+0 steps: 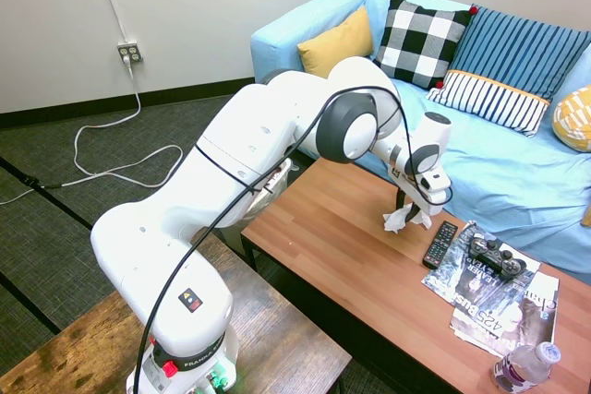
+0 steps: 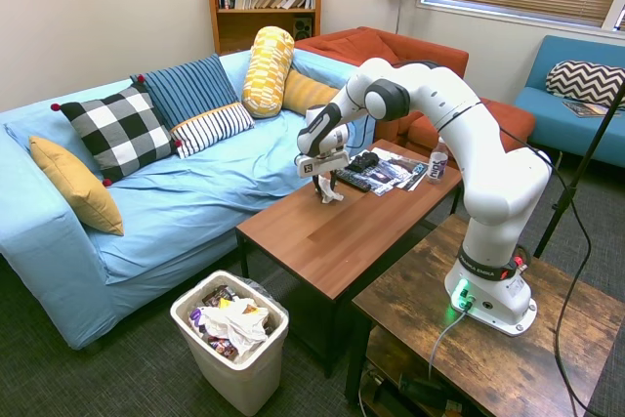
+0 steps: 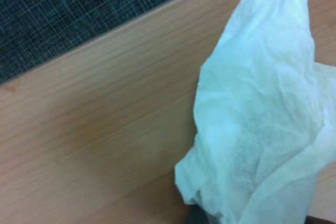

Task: Throw the tissue in the trash bin

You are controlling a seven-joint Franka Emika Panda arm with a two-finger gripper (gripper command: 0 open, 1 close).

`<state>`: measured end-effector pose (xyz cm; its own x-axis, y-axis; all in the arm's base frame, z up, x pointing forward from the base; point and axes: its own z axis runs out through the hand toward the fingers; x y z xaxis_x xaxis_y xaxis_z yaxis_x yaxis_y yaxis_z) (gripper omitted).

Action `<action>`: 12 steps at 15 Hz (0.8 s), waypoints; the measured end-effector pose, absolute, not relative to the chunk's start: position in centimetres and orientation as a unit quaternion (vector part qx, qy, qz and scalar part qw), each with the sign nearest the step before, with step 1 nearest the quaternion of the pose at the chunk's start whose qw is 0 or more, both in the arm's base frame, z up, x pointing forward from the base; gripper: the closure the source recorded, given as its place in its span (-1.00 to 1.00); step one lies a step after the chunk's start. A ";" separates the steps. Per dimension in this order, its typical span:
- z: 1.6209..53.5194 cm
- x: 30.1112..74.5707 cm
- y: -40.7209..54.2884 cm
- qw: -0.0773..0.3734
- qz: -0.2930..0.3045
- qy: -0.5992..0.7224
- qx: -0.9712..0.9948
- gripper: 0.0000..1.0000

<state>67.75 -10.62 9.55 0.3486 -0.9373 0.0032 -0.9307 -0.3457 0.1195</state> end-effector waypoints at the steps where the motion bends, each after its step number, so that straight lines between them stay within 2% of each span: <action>1: 9.6 67.8 -10.6 0.049 -0.033 -0.569 0.820 1.00; 6: 10.3 68.1 -10.7 0.039 -0.025 -0.563 0.825 1.00; 9: 15.3 69.2 -7.7 0.020 0.003 -0.535 0.844 1.00; 12: 20.0 67.8 1.5 0.026 0.026 -0.469 0.883 1.00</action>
